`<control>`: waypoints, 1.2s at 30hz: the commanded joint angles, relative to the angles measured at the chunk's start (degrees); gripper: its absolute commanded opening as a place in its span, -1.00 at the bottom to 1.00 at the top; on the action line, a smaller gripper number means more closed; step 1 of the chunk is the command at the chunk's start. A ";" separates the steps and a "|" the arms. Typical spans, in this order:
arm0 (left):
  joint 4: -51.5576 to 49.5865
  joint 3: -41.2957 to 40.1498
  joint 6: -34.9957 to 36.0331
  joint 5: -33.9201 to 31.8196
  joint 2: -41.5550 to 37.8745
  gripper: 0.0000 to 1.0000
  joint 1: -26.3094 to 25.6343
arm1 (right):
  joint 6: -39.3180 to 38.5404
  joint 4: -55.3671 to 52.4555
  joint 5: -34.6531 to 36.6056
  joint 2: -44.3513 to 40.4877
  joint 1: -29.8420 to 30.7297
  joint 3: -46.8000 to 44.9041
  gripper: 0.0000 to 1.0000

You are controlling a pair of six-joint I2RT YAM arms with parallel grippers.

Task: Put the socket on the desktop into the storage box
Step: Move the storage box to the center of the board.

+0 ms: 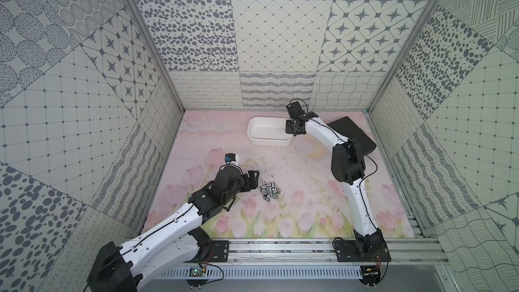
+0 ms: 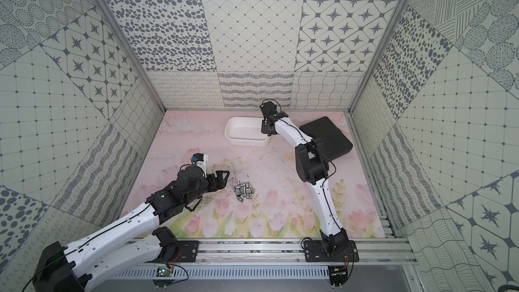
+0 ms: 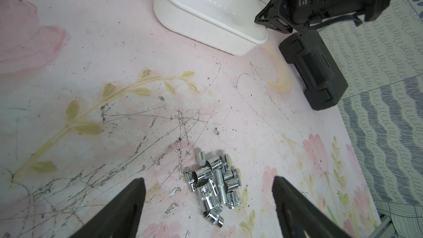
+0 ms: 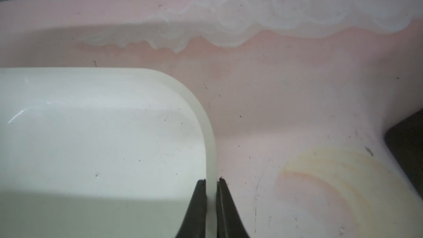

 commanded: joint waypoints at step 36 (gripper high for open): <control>-1.59 -0.05 -1.90 -3.18 -0.90 0.82 -0.17 | 4.39 26.75 -3.88 -31.25 5.40 -52.72 -1.00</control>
